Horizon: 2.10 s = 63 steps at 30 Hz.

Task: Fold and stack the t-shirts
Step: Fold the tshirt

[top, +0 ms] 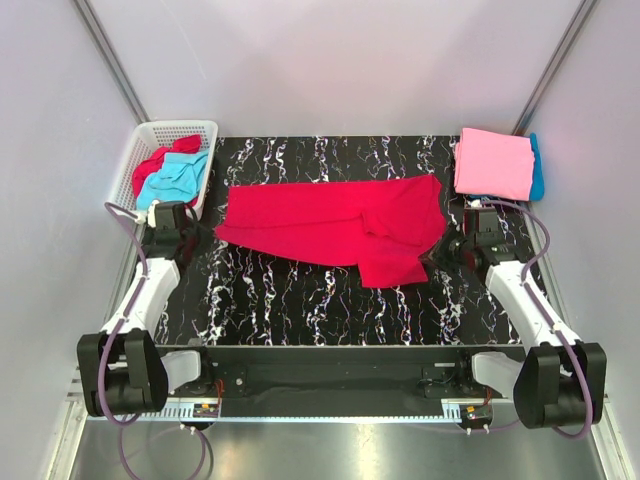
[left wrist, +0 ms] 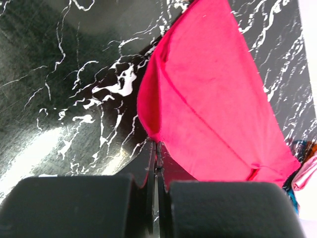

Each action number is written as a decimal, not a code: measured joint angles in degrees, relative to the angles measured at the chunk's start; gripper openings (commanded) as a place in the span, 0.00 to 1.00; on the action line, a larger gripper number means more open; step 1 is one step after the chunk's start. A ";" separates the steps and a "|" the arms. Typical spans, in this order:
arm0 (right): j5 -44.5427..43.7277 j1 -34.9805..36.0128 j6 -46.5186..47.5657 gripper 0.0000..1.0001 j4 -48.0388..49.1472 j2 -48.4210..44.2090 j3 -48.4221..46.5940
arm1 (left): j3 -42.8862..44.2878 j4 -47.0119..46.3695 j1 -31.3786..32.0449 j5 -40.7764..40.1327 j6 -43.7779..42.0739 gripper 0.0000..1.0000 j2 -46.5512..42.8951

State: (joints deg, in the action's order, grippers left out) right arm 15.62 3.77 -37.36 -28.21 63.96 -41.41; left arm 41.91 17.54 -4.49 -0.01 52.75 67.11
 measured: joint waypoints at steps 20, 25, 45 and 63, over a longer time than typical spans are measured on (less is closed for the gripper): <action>1.64 0.04 -0.76 0.45 -2.89 1.46 5.29 | 0.83 2.32 1.18 -1.01 -0.04 0.00 -0.35; 1.33 1.07 -1.49 0.44 -4.72 1.42 6.08 | 0.83 2.29 1.42 -1.27 -0.07 0.00 -0.13; -2.73 3.74 -3.43 0.50 -5.55 8.07 8.28 | 0.83 2.10 1.84 -1.46 -0.26 0.00 0.98; -3.41 4.11 -3.34 0.24 -2.27 14.84 5.27 | 0.83 2.10 1.84 -1.42 -0.42 0.00 1.40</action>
State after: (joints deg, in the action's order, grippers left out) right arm 12.21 7.88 -40.71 -30.48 78.81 -36.14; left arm 42.74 19.64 -2.66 -1.43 52.34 68.51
